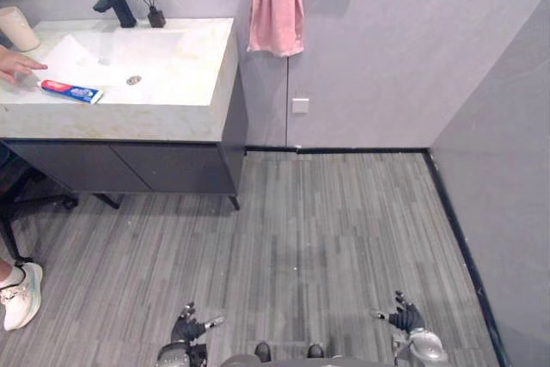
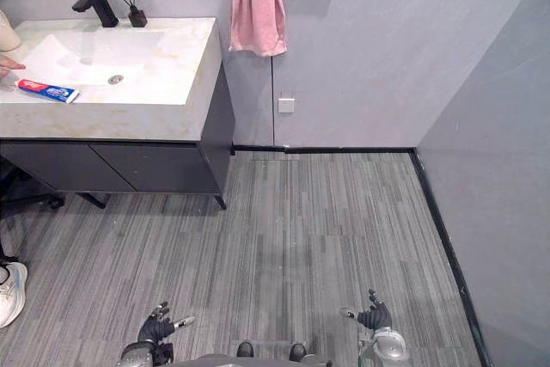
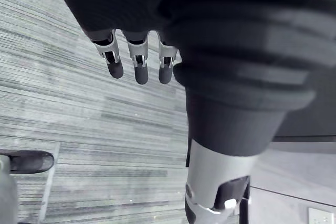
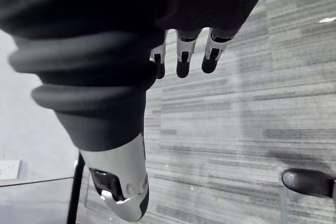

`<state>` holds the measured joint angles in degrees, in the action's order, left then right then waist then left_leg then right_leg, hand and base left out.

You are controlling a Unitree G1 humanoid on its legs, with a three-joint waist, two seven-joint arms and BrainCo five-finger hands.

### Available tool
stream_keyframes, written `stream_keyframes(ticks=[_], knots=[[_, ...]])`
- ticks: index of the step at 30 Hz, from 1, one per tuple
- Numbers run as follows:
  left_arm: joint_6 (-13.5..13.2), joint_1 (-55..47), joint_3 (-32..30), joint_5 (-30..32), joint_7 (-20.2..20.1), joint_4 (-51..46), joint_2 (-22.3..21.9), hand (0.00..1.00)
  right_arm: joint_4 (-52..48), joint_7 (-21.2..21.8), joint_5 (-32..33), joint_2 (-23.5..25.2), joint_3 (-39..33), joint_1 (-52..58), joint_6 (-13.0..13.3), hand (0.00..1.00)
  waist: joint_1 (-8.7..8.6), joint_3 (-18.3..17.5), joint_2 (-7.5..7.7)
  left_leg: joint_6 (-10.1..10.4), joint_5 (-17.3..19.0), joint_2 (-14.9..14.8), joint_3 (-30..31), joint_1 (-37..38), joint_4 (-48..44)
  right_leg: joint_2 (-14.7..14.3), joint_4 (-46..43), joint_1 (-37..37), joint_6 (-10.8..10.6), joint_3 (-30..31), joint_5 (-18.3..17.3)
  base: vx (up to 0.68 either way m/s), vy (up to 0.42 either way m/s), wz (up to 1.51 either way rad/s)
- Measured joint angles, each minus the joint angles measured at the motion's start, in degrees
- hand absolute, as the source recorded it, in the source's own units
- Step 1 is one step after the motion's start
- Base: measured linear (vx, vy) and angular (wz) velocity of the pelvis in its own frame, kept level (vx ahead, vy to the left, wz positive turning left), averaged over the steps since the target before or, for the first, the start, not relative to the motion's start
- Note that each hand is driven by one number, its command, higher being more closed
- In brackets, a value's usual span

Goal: Organize washtable

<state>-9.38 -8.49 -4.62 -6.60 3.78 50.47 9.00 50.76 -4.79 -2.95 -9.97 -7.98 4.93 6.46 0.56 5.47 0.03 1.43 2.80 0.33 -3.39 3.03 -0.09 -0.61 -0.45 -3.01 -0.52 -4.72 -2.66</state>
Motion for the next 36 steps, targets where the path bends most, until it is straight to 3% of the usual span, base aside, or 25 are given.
stream_keyframes(ticks=[11, 14, 22, 24, 26, 28, 29, 30, 33, 35, 36], knots=[[-0.1, -1.1, -0.1, 0.1, 0.0, -3.1, 0.4, 0.00, -2.9, 0.0, 0.1, -1.4, 0.0, 0.4, 0.7, 0.00, -0.81, 1.6, -0.19, -0.1, 0.2, 0.4, -0.2, 1.6, -0.5, 0.5, 0.6, -1.7, -0.1, 0.3, -0.1, -0.01, 0.000, -0.01], [-0.1, -1.9, -0.2, 0.2, 0.1, -3.2, 0.3, 0.00, -2.9, 0.0, 0.2, -1.9, -0.4, 0.2, 1.0, 0.00, -1.16, 2.1, -1.03, -1.4, 1.7, -0.1, -1.7, 1.5, -1.0, 0.0, 0.6, -1.3, -0.2, 1.5, -0.1, -0.08, 0.000, -0.20], [0.0, -2.7, -0.5, 0.0, 0.2, -4.0, 0.0, 0.00, -2.9, -0.3, 1.6, -1.7, -0.7, -0.7, 0.7, 0.00, -1.08, 2.5, -1.74, -1.4, 6.3, -1.7, -6.3, -3.3, -7.4, -0.6, -1.7, 3.4, -0.9, 4.2, -1.7, -0.03, 0.002, -0.32], [0.0, -2.7, -0.5, 0.0, 0.2, -6.2, 0.0, 0.00, -2.9, -0.3, 2.5, -1.7, -0.7, -0.7, 0.7, 0.00, -1.01, 2.6, -1.80, -1.6, 7.9, -1.9, -6.8, -4.4, -9.6, -0.4, -6.7, 5.8, -1.7, 4.2, -4.3, 0.08, 0.014, -0.18], [0.0, -2.3, 0.2, -0.1, 0.2, -8.0, 0.0, 0.00, -2.9, -0.4, 2.8, -1.6, -0.7, -0.9, 0.3, 0.00, -0.58, 3.3, -1.72, -2.4, 11.1, -1.9, -7.8, -4.8, -13.5, 0.7, -20.6, 11.1, -4.5, 3.3, -8.8, 0.13, 0.034, -0.25], [0.0, -1.2, 1.0, -0.1, 0.3, -8.5, 0.3, 0.00, -3.5, -0.5, 3.0, -1.1, -0.6, -1.7, -0.3, 0.00, -0.78, 4.6, -1.84, -3.1, 12.9, -1.8, -7.7, -3.6, -14.7, 1.8, -34.5, 16.6, -4.7, 1.7, -9.1, 0.15, 0.037, -0.05], [0.0, -0.4, 1.9, -0.1, 0.5, -9.5, 1.1, 0.00, -4.5, -0.5, 3.1, -0.2, -0.5, -1.8, -0.4, 0.00, -1.31, 5.7, -1.00, -3.5, 13.9, -1.2, -7.4, -2.0, -14.7, 3.5, -42.0, 20.3, -4.5, 0.1, -10.5, 0.20, 0.017, 0.12], [0.0, -0.2, 2.1, -0.1, 0.5, -9.6, 1.2, 0.00, -4.8, -0.5, 3.1, 0.0, -0.4, -1.8, -0.4, 0.00, -1.42, 6.1, -0.99, -3.5, 14.3, -1.1, -7.4, -1.1, -14.7, 4.0, -43.2, 21.4, -4.2, -0.3, -11.6, 0.26, -0.001, 0.10], [0.0, 1.8, 2.5, -0.2, 1.2, -9.7, 1.1, 0.00, -4.9, -0.5, 3.2, -0.1, -0.2, -2.5, -0.4, 0.00, -2.34, 6.9, -1.60, -2.8, 15.6, -2.1, -5.3, 2.2, -13.3, 4.5, -38.0, 25.9, -4.1, -2.8, -13.2, 0.33, -0.043, 0.34], [0.0, 4.0, 2.6, -0.3, 1.7, -9.7, 1.1, 0.00, -5.1, -0.6, 3.6, -0.4, -0.2, -3.3, -0.4, 0.00, -3.57, 7.4, -1.46, -1.5, 16.0, -3.5, -2.9, 3.7, -11.6, 3.6, -30.1, 28.1, -3.2, -2.6, -10.6, 0.44, -0.140, 0.70], [0.0, 4.4, 2.9, -0.4, 1.8, -10.1, 1.4, 0.00, -5.3, -0.9, 3.6, -0.6, 0.0, -3.1, -0.3, 0.00, -3.72, 7.3, -0.72, 0.2, 16.8, -3.6, -1.6, 4.9, -11.1, 3.5, -24.9, 28.4, -2.2, -1.8, -5.2, 0.51, -0.201, 0.57]])
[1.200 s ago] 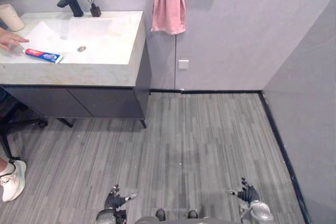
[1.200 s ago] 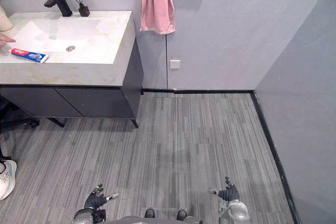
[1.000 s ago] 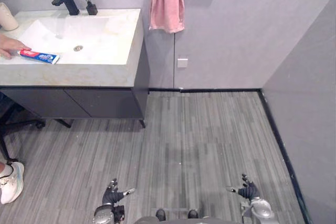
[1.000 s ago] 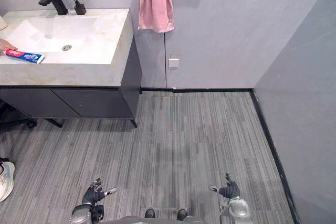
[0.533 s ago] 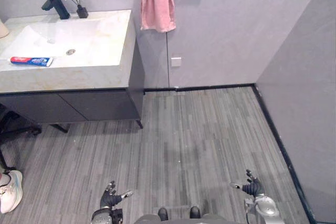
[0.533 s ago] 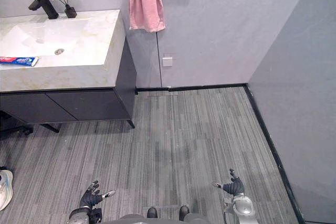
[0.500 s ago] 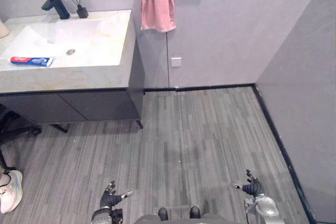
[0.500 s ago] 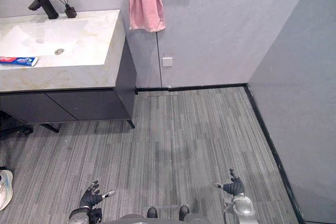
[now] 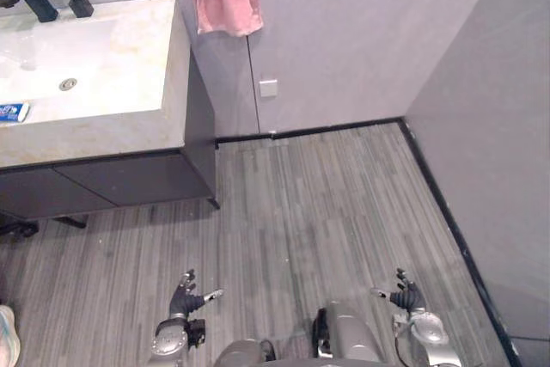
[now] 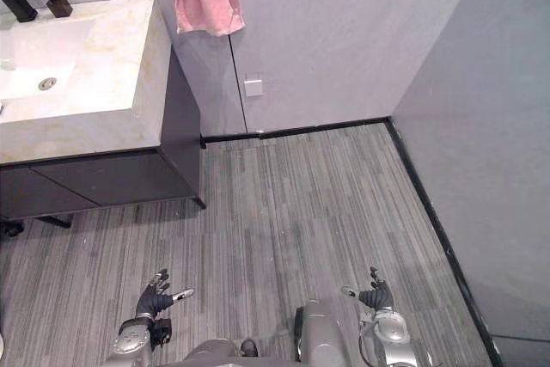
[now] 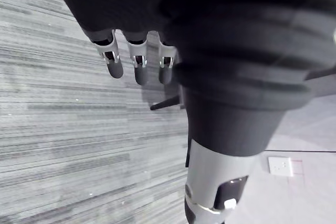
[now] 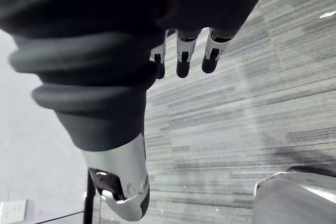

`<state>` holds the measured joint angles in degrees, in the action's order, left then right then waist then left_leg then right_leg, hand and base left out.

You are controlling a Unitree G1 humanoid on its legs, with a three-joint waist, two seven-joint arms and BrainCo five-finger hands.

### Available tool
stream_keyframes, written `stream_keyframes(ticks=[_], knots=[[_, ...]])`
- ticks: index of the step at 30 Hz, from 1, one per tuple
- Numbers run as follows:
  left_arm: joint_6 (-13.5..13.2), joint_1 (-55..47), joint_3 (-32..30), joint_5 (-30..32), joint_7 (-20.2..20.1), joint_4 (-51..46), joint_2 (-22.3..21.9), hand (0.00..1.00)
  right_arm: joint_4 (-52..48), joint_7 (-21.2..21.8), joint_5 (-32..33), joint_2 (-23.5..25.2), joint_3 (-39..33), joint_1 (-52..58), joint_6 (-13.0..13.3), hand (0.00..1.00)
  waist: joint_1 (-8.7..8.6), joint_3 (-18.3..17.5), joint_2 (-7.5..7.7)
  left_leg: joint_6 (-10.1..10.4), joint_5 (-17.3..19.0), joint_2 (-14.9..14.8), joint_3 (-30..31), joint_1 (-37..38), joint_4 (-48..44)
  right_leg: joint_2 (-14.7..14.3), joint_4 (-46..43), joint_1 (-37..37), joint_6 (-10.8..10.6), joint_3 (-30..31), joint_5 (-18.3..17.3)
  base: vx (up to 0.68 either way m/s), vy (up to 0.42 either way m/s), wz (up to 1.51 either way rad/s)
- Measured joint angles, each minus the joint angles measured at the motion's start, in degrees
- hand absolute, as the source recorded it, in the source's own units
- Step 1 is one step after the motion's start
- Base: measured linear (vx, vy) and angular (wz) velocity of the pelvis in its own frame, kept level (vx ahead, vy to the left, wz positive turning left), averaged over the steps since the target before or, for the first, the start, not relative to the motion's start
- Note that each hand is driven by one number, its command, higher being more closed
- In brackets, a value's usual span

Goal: Organize washtable

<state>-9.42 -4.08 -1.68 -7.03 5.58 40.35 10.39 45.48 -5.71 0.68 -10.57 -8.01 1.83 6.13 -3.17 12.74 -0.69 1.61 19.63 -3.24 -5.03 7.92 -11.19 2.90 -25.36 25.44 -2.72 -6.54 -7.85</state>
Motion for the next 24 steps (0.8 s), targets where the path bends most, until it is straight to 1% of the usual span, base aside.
stream_keyframes(ticks=[1, 2, 3, 4, 5, 6, 7, 8, 9, 10, 11, 12, 13, 14, 15, 16, 17, 18, 19, 20, 21, 22, 23, 24], knots=[[0.0, 0.4, 0.0, 0.0, 0.1, 0.2, -0.6, 0.00, -0.1, -0.4, 0.4, -0.6, 0.1, 0.6, 0.0, 0.00, -0.21, 0.1, -0.71, 1.8, 1.1, -1.3, 1.1, 1.4, 0.1, 0.0, -2.5, 0.0, 3.3, -0.9, 3.6, 0.62, -0.253, 0.56], [-0.1, 0.4, -0.1, 0.0, 0.3, 0.0, -0.7, 0.00, -0.9, -0.4, 1.0, -0.6, 0.1, 0.1, 0.0, 0.00, -0.32, -0.1, -1.67, 3.0, 0.5, -2.8, 2.0, 0.6, -2.2, -0.7, -4.6, 0.1, 4.4, -1.9, 0.4, 0.63, -0.283, 0.35], [-0.1, 0.5, -0.1, 0.0, 0.5, 0.0, -0.7, 0.00, -1.5, -0.4, 1.0, -0.5, 0.2, -0.2, 0.0, 0.00, -0.68, -0.1, -1.77, 3.6, 0.1, -3.2, 2.4, -0.4, -4.9, -0.9, -5.0, -0.1, 5.0, -2.5, -0.7, 0.62, -0.303, 0.28], [0.0, 0.5, -0.1, -0.1, 0.7, 0.0, -0.9, 0.00, -2.4, -0.4, 1.0, -0.5, 0.5, -0.5, 0.1, 0.00, -0.75, 0.2, -2.34, 4.5, -1.5, -4.5, 3.7, -4.3, -14.3, -1.9, -4.3, -2.2, 5.9, -3.6, -2.5, 0.53, -0.267, 0.18], [0.0, 0.3, -0.2, -0.1, 0.7, 0.0, -1.3, 0.00, -2.5, -0.4, 1.0, -0.6, 1.4, -0.4, 0.2, 0.00, -0.63, 0.5, -2.57, 3.7, -5.3, -5.6, 4.5, -8.1, -24.2, -3.3, -2.3, -5.6, 6.7, -4.0, -3.1, 0.54, -0.272, 0.07], [0.0, -0.6, -0.3, -0.1, 0.6, -0.2, -1.7, 0.00, -2.5, -0.4, 1.1, -0.3, 2.7, -0.2, 0.2, 0.00, 0.32, 0.8, -2.44, 3.1, -8.2, -7.7, 5.2, -12.8, -37.9, -5.0, 1.4, -11.2, 7.3, -3.9, -3.4, 0.44, -0.205, -0.09], [0.0, -1.0, -0.3, -0.1, 0.6, -0.4, -1.9, 0.00, -2.5, -0.5, 1.1, 0.1, 3.3, -0.2, 0.2, 0.00, 0.81, 1.1, -2.20, 2.6, -7.9, -8.5, 4.7, -14.7, -43.2, -5.6, 3.1, -14.0, 7.7, -3.7, -3.6, 0.54, -0.217, -0.21], [0.0, -1.6, -0.3, -0.2, 0.6, -0.5, -2.2, 0.00, -2.6, -0.6, 1.5, 0.6, 4.0, -0.3, 0.4, 0.00, 1.68, 1.6, -1.37, 1.3, -7.1, -9.0, 3.7, -18.5, -50.4, -6.2, 6.4, -19.4, 8.0, -3.0, -3.8, 0.40, -0.137, -0.19], [0.0, -1.7, -0.3, -0.2, 0.6, -0.5, -2.4, 0.00, -2.8, -0.6, 1.5, 0.8, 4.0, -0.3, 0.6, 0.00, 2.26, 1.8, -1.07, 0.9, -6.8, -8.8, 3.1, -20.2, -51.5, -6.2, 7.8, -21.4, 8.0, -2.5, -3.8, 0.55, -0.140, -0.25], [0.0, -2.0, -0.3, -0.2, 0.6, -0.8, -2.9, 0.00, -3.4, -0.7, 1.6, 0.9, 3.9, -0.3, 1.0, 0.00, 3.13, 1.8, -0.76, 0.4, -6.5, -7.9, 1.8, -24.3, -50.7, -6.1, 11.1, -25.0, 8.0, -1.7, -3.8, 0.50, -0.076, -0.24], [0.0, -2.3, -0.2, -0.2, 0.6, -1.6, -3.2, 0.00, -3.7, -0.7, 1.6, 0.9, 3.8, -0.5, 1.2, 0.00, 3.90, 1.8, -0.84, -0.4, -6.1, -6.1, 1.7, -28.2, -46.4, -5.9, 13.8, -27.4, 8.0, -1.0, -3.8, 0.49, -0.039, -0.23], [0.0, -2.2, -0.2, -0.2, 0.6, -1.7, -3.2, 0.00, -3.7, -0.6, 1.6, 0.9, 3.5, -0.9, 1.2, 0.00, 4.18, 1.9, -0.79, -0.3, -5.9, -4.9, 2.0, -29.8, -42.8, -5.7, 14.9, -28.4, 8.0, -0.7, -3.8, 0.40, 0.035, -0.25], [0.0, -2.1, -0.5, -0.8, 0.6, -1.7, -3.2, 0.00, -3.4, -0.6, 1.6, 1.1, 3.2, -1.5, 1.2, 0.00, 4.58, 2.1, -0.62, 0.4, -5.7, -2.5, 2.9, -31.6, -33.3, -5.1, 16.7, -30.5, 7.7, 0.0, -4.0, 0.42, 0.068, -0.29], [0.0, -2.5, -0.6, -1.2, 0.6, -1.7, -3.3, 0.00, -3.0, -0.6, 1.6, 1.2, 3.0, -2.1, 1.2, 0.00, 4.97, 2.4, -0.51, 1.6, -6.9, 0.2, 3.8, -32.0, -22.4, -4.3, 18.2, -32.7, 6.7, 0.6, -4.6, 0.44, 0.086, -0.32], [0.0, -2.6, -0.6, -1.3, 0.6, -1.7, -3.4, 0.00, -2.7, -0.7, 1.5, 1.2, 2.8, -2.1, 1.2, 0.00, 5.28, 2.4, -0.60, 2.3, -8.4, 0.9, 3.9, -31.9, -16.8, -4.0, 18.9, -33.8, 6.1, 0.9, -5.2, 0.47, 0.127, -0.38], [0.0, -2.6, -0.6, -1.3, 0.6, -1.7, -3.5, 0.00, -2.0, -0.7, 1.5, 1.1, 2.0, -2.0, 1.2, 0.00, 5.69, 2.2, -1.39, 1.9, -12.4, 1.6, 4.0, -31.5, -7.9, -4.1, 19.7, -35.8, 4.9, 1.9, -6.7, 0.49, 0.181, -0.47], [0.0, -3.2, -0.8, -1.3, 0.7, -1.3, -3.2, 0.00, -1.0, -0.9, 1.5, 1.4, 1.9, -2.1, 1.0, 0.00, 6.12, 2.0, -1.30, -1.3, -20.2, 2.1, 4.0, -31.2, -8.1, -3.7, 19.3, -37.2, 3.7, 2.8, -8.8, 0.49, 0.193, -0.36], [0.0, -3.0, -0.9, -1.3, 0.7, -1.3, -2.9, 0.00, -0.9, -0.9, 1.5, 1.8, 1.9, -2.1, 0.9, 0.00, 6.20, 1.8, -0.29, -2.1, -19.8, 3.1, 3.7, -31.4, -9.4, -2.7, 18.6, -37.6, 3.0, 3.1, -9.6, 0.50, 0.188, -0.13], [0.0, -2.6, -1.0, -1.2, 0.7, -1.2, -3.4, 0.00, -0.9, -0.9, 1.4, 2.1, 1.7, -1.6, 0.8, 0.00, 5.86, 1.5, 0.48, -3.3, -17.6, 4.5, 3.3, -31.6, -11.0, -1.0, 15.1, -36.4, 2.8, 3.4, -9.9, 0.51, 0.176, 0.05], [0.0, -2.4, -0.6, -1.2, 0.7, -1.1, -3.7, 0.00, -0.9, -0.9, 1.2, 2.2, 1.7, -1.4, 0.8, 0.00, 5.83, 1.4, 0.59, -4.0, -15.8, 5.1, 2.9, -30.9, -12.7, 0.0, 8.0, -34.0, 2.6, 4.1, -10.0, 0.62, 0.217, 0.02], [0.0, -2.4, -0.5, -1.2, 0.7, -0.8, -3.7, 0.00, -0.8, -0.9, 0.9, 2.4, 1.7, -1.1, 0.8, 0.00, 5.79, 1.3, 0.83, -4.6, -14.5, 5.5, 2.5, -29.9, -13.1, 0.5, 2.8, -32.6, 1.9, 4.4, -9.9, 0.61, 0.225, 0.01], [0.1, -2.4, -0.5, -1.2, 0.7, 0.3, -3.5, 0.00, -0.7, -0.8, 0.8, 3.1, 1.7, -0.5, 0.7, 0.00, 5.62, 1.4, 1.43, -5.7, -12.2, 6.8, 2.4, -26.8, -13.0, 1.7, -8.6, -29.1, -2.7, 5.2, -7.7, 0.40, 0.151, 0.08], [0.1, -2.4, -0.5, -1.2, 0.7, 0.8, -3.4, 0.00, -0.7, -0.8, 0.7, 3.3, 1.7, -0.1, 0.7, 0.00, 5.41, 1.3, 1.49, -6.1, -11.2, 7.3, 2.6, -25.2, -13.0, 2.4, -14.8, -27.2, -5.1, 5.6, -6.8, 0.49, 0.137, 0.11], [0.2, -2.5, -0.5, -1.2, 0.8, 0.9, -3.4, 0.00, -0.6, -0.7, 0.6, 3.6, 1.9, 0.3, 0.7, 0.00, 5.46, 1.4, 1.41, -6.6, -9.3, 7.7, 2.7, -21.7, -12.9, 3.4, -24.9, -23.4, -4.6, 6.1, -7.3, 0.38, 0.084, 0.09]])
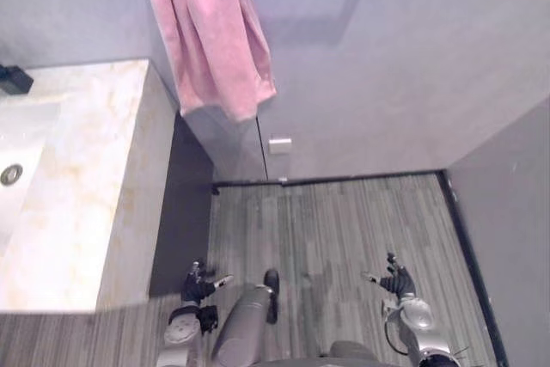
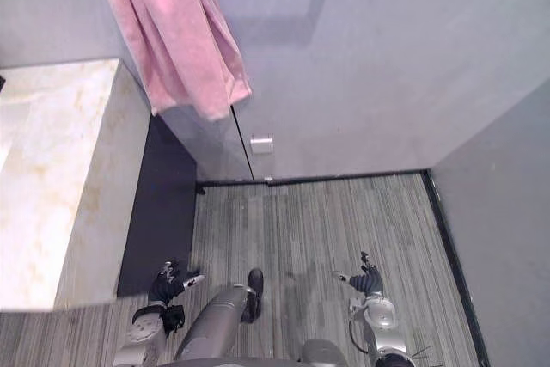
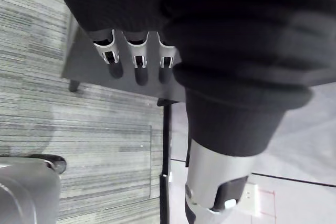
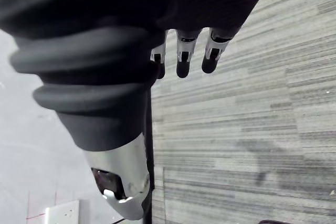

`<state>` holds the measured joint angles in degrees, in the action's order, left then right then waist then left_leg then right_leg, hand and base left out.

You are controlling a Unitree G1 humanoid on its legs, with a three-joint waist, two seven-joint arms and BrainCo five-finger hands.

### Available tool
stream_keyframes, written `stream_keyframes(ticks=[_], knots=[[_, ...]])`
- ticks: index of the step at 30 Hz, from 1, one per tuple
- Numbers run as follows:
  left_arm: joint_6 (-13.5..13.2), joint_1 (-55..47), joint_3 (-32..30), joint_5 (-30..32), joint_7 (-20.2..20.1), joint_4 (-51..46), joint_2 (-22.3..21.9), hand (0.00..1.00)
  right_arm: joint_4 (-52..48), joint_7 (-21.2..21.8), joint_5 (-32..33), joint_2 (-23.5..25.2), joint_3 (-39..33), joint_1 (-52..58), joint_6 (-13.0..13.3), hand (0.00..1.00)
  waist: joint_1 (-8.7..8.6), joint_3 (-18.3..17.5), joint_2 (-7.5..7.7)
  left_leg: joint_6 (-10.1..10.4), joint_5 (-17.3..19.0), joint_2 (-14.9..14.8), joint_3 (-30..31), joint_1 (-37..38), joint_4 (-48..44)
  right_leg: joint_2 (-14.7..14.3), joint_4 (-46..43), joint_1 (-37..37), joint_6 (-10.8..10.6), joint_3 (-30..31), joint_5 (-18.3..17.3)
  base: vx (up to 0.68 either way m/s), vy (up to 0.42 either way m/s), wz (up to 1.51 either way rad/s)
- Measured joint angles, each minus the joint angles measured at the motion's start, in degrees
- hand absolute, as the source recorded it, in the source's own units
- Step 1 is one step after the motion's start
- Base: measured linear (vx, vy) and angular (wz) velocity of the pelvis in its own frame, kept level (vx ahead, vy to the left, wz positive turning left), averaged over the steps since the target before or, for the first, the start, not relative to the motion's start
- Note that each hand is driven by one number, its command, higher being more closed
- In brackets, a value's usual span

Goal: Organize washtable

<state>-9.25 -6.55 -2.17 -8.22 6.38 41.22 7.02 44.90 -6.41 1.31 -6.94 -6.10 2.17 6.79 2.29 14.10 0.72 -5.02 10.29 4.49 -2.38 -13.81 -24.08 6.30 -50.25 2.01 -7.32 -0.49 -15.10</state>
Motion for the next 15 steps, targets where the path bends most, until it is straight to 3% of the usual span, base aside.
stream_keyframes(ticks=[2, 5, 6, 7, 8, 10, 13, 14, 15], knots=[[0.0, 0.2, 0.0, 0.0, 0.1, -0.1, -0.1, 0.00, 0.1, 0.2, -0.5, 0.9, 0.4, 0.0, -0.3, 0.00, -0.05, 0.0, -0.05, -0.6, 1.0, 0.1, 0.9, 6.1, 2.1, 0.1, -6.2, 5.8, 3.2, -1.3, -2.0, 0.57, 0.082, 0.20], [-0.1, 1.1, -0.1, 0.0, 0.1, -0.1, -0.5, 0.00, -0.2, 0.2, -0.9, 1.4, 0.4, 0.2, -0.3, 0.00, -0.32, -0.1, -0.04, -0.6, 1.0, -0.5, 3.0, 11.9, 5.9, -1.1, 3.8, 10.3, 3.8, -3.6, -3.7, 0.37, -0.017, 0.44], [-0.2, 1.0, -0.2, 0.0, 0.1, 0.0, -1.2, 0.00, -0.2, 0.2, -0.9, 1.4, 0.4, 0.5, -0.3, 0.00, -0.89, -0.8, 0.31, -0.2, 1.1, -0.7, 4.3, 13.4, 6.9, -2.4, 16.1, 11.4, 3.5, -2.8, -2.7, 0.33, -0.079, 0.58], [-0.2, 0.7, -0.1, 0.1, 0.1, 0.0, -1.2, 0.00, -0.2, 0.2, -0.9, 1.4, 0.4, 0.6, -0.3, 0.00, -1.17, -1.1, 0.62, 0.5, 1.5, -0.5, 4.5, 14.0, 7.4, -2.7, 20.8, 11.3, 3.6, -2.6, -1.0, 0.41, -0.113, 0.78], [-0.2, 0.2, -0.2, 0.4, 0.0, 0.4, -1.0, 0.00, 0.1, 0.1, -0.9, 1.8, 0.3, 1.2, -0.2, 0.00, -1.31, -1.8, 1.77, 2.4, 2.9, 0.1, 5.7, 14.7, 7.6, -2.6, 29.0, 10.9, 6.1, -1.6, 9.4, 0.27, -0.100, 0.61], [0.0, 0.3, -0.3, 0.5, 0.0, 2.0, -1.9, 0.00, 2.0, 0.1, -0.9, 1.4, 0.3, 1.5, -0.7, 0.00, -0.99, -2.9, 0.43, 3.6, 3.7, -1.8, 6.9, 15.3, 7.1, -3.6, 30.4, 9.0, 6.6, -3.0, 9.4, 0.35, -0.143, 0.45], [0.0, -1.2, -0.8, 0.4, 0.0, 1.5, -3.2, 0.00, 0.9, 0.1, -0.9, 1.9, 0.3, 2.2, -0.5, 0.00, -0.64, -3.3, -1.03, 8.3, 4.7, -4.6, 4.5, 10.6, -5.5, -5.1, 36.0, 3.6, 7.6, -5.5, 9.2, 0.30, -0.140, 0.29], [0.0, -1.3, -0.9, 0.4, 0.0, 1.4, -3.5, 0.00, 0.9, 0.0, -0.8, 2.0, 0.3, 2.3, -0.4, 0.00, 0.19, -3.3, -1.17, 9.0, 5.5, -6.7, 1.1, 7.6, -12.4, -5.5, 38.3, 0.6, 8.2, -5.7, 9.5, 0.23, -0.093, 0.08], [-0.1, -1.4, -0.9, 0.4, 0.0, 1.4, -3.6, 0.00, 0.9, 0.0, -0.7, 1.9, 0.3, 2.3, -0.4, 0.00, 0.31, -3.3, -1.19, 8.5, 6.1, -7.8, -0.2, 7.3, -13.4, -5.6, 39.1, -0.7, 8.2, -5.7, 9.5, 0.20, -0.043, -0.01]])
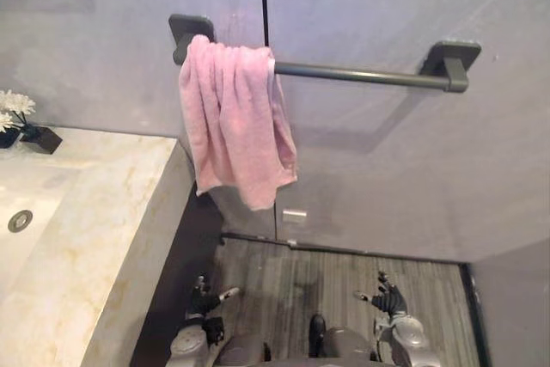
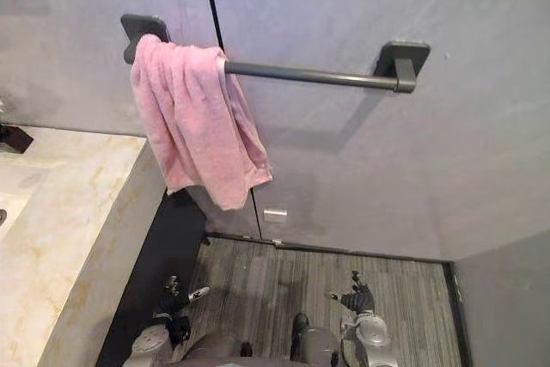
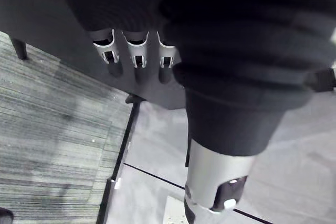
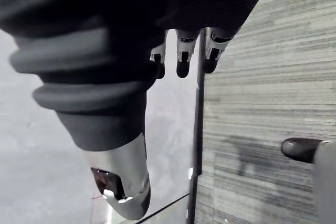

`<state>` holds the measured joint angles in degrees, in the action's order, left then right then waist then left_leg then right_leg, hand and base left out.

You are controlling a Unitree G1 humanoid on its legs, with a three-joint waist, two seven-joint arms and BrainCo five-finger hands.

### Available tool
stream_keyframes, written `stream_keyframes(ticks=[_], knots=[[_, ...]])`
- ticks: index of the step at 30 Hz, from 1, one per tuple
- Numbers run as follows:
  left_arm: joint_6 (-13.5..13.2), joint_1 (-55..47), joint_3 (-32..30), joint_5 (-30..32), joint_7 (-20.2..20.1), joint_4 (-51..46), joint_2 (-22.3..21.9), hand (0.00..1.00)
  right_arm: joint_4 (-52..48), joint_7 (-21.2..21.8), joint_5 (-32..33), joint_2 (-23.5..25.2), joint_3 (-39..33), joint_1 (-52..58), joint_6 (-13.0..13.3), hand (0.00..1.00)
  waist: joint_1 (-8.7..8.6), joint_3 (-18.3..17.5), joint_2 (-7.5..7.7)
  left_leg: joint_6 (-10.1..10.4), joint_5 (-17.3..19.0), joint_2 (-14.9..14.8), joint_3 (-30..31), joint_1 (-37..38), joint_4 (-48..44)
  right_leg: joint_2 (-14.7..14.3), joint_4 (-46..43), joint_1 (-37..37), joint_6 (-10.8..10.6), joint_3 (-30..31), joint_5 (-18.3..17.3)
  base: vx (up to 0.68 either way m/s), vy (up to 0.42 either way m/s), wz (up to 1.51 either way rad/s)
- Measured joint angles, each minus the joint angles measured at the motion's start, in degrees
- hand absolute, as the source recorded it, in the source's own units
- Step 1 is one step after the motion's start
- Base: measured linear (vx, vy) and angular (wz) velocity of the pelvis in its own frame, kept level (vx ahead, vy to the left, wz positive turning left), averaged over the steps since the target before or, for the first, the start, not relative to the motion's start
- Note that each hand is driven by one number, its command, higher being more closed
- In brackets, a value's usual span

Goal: Organize washtable

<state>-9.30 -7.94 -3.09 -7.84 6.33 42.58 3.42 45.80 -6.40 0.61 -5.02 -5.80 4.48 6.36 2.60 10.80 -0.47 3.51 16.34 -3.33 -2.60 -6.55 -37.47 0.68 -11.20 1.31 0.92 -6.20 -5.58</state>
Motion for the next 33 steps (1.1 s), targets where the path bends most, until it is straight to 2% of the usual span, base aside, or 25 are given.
stream_keyframes(ticks=[1, 3, 4, 5, 7, 9, 13, 15, 16, 18, 19, 22, 27, 31, 32, 33], knots=[[0.0, -0.2, 0.0, 0.0, 0.0, 0.0, -0.1, 0.00, 0.0, -0.1, 0.2, -0.2, 0.0, -0.2, 0.1, 0.00, 0.11, -0.1, -0.10, -0.4, 0.2, -1.4, -0.8, -0.7, 0.5, 0.1, 1.0, -1.5, 0.0, -0.1, 0.0, 0.17, 0.031, -0.10], [0.0, 0.0, -0.2, 0.0, 0.0, 0.2, -0.1, 0.00, 0.0, -0.2, 0.7, -0.6, -0.1, -1.3, 0.1, 0.00, 0.02, -0.2, -0.45, 0.2, -0.3, -3.4, -0.3, -1.1, 8.6, 0.5, 1.5, -2.1, 0.0, 0.2, 0.0, 0.15, 0.066, -0.11], [0.0, 0.0, -0.4, 0.0, 0.0, 0.3, -0.1, 0.00, 0.0, -0.2, 1.0, -1.1, -0.4, -1.5, 0.2, 0.00, -0.18, -0.5, -1.69, 0.8, -2.8, -4.4, 0.3, -0.9, 14.9, 0.5, 1.5, -2.1, -0.5, 0.0, -0.1, 0.08, 0.145, 0.01], [0.0, 0.6, -0.5, 0.0, 0.1, 0.7, 0.2, 0.00, 0.5, -0.3, 1.0, -1.7, -1.0, -1.5, 0.3, 0.00, -0.25, -0.4, -2.02, 1.2, -7.5, -4.5, 0.6, -0.5, 19.2, 0.7, 1.5, -2.2, -1.9, 0.1, -0.7, 0.12, 0.212, 0.05], [-0.1, 1.2, -1.0, 0.0, 0.2, 1.0, 1.1, 0.00, 0.8, -0.9, 1.0, -1.3, -1.0, -1.0, 0.1, 0.00, -0.17, -0.9, -0.83, 0.4, -9.4, -2.0, 0.8, 1.5, 22.8, 2.6, 3.0, -2.9, -3.4, -0.1, -0.3, 0.10, 0.162, 0.17], [-0.1, 1.4, -1.0, -0.1, 0.2, 1.0, 2.0, 0.00, 1.1, -1.1, 0.9, -1.4, -1.2, -0.1, 0.0, 0.00, -0.36, -0.9, -0.65, -0.7, -10.4, 0.0, 0.9, 3.7, 25.4, 4.4, 4.7, -5.0, -4.2, -0.7, 0.0, 0.06, 0.122, 0.20], [0.2, 1.1, 0.5, -0.1, 0.1, -1.9, 1.8, 0.00, 1.2, -1.1, 0.9, -1.4, -1.2, -0.1, 0.0, 0.00, -0.77, -1.0, -0.40, -1.2, -12.7, 1.3, 1.4, 5.8, 29.5, 5.5, 5.6, -5.9, -4.8, -1.5, 0.3, 0.00, 0.045, 0.13], [0.3, 0.3, 0.7, -0.5, 0.1, -7.5, 1.8, 0.00, 1.1, -1.1, 0.9, -1.3, -1.2, 0.0, 0.0, 0.00, -1.00, -1.1, -0.09, -1.2, -13.9, 1.4, 1.7, 6.5, 31.6, 5.5, 5.7, -5.4, -4.9, -1.6, 0.4, -0.05, -0.010, 0.08], [0.0, -0.7, 0.7, -0.6, 0.2, -13.7, 1.9, 0.00, 0.9, -1.1, 0.9, -1.1, -1.1, 0.0, 0.1, 0.00, -1.25, -1.3, 0.19, -1.0, -14.8, 1.4, 1.9, 6.9, 33.0, 5.5, 5.8, -5.2, -4.9, -1.6, 0.5, -0.07, -0.021, 0.02], [-0.7, -0.8, 0.7, -0.7, 0.2, -20.9, 2.4, 0.00, 0.4, -1.1, 0.9, -1.1, -1.1, 0.2, 0.1, 0.00, -1.65, -1.4, 0.31, -0.8, -15.6, 1.3, 2.4, 7.3, 34.4, 5.4, 6.3, -5.2, -4.9, -1.6, 0.6, -0.06, -0.025, 0.03], [-1.9, -0.7, 0.7, -1.7, 0.3, -26.0, 2.8, 0.00, 0.2, -1.1, 0.9, -1.2, -1.1, 0.9, 0.4, 0.00, -1.78, -2.0, 0.23, -0.6, -16.0, 1.3, 2.4, 7.6, 35.5, 5.2, 6.7, -5.1, -4.8, -1.6, 0.8, -0.05, -0.019, -0.03], [-3.6, 0.3, 0.8, -2.4, 1.1, -31.1, 3.2, 0.00, 0.1, -0.9, 0.7, -1.5, -0.9, 2.1, 0.9, 0.00, -1.84, -2.1, 0.09, -0.5, -16.1, 1.2, 1.9, 9.3, 36.8, 4.9, 8.2, -6.5, -4.7, -1.3, 1.7, -0.02, -0.004, -0.13], [-4.2, 5.4, 1.6, -0.7, 3.0, -31.2, 5.5, 0.00, 0.1, -0.5, -1.2, -2.1, 0.2, 2.6, 0.9, 0.00, -2.40, -2.6, 0.13, -0.9, -16.5, 1.3, 0.8, 10.4, 37.7, 4.5, 9.9, -7.5, -4.9, -0.1, 2.9, 0.00, -0.001, -0.14], [-4.2, 9.5, 3.7, 1.6, 5.1, -30.3, 8.6, 0.00, 0.1, 0.4, -1.2, -2.4, 1.4, 2.1, 0.9, 0.00, -3.59, -3.1, 0.33, -1.0, -17.1, 1.4, -0.1, 11.6, 39.3, 4.4, 11.7, -8.4, -5.0, 0.4, 3.8, -0.01, -0.001, -0.09], [-4.2, 10.9, 4.2, 2.2, 5.6, -28.9, 8.8, 1.00, 0.1, 0.4, -1.2, -2.4, 2.0, 1.9, 0.9, 0.00, -3.67, -3.1, 0.34, -1.0, -17.2, 1.4, -0.5, 11.9, 39.7, 4.4, 11.7, -8.3, -4.9, 0.8, 3.9, -0.03, -0.002, -0.18], [-4.1, 11.3, 4.3, 2.5, 6.4, -27.2, 8.9, 1.00, 0.1, 0.5, -1.2, -2.3, 2.5, 2.2, 0.9, 0.00, -3.63, -3.1, 0.34, -1.0, -17.2, 1.3, -0.9, 12.3, 39.9, 4.3, 11.7, -8.3, -4.9, 1.5, 3.9, -0.03, -0.003, -0.16]])
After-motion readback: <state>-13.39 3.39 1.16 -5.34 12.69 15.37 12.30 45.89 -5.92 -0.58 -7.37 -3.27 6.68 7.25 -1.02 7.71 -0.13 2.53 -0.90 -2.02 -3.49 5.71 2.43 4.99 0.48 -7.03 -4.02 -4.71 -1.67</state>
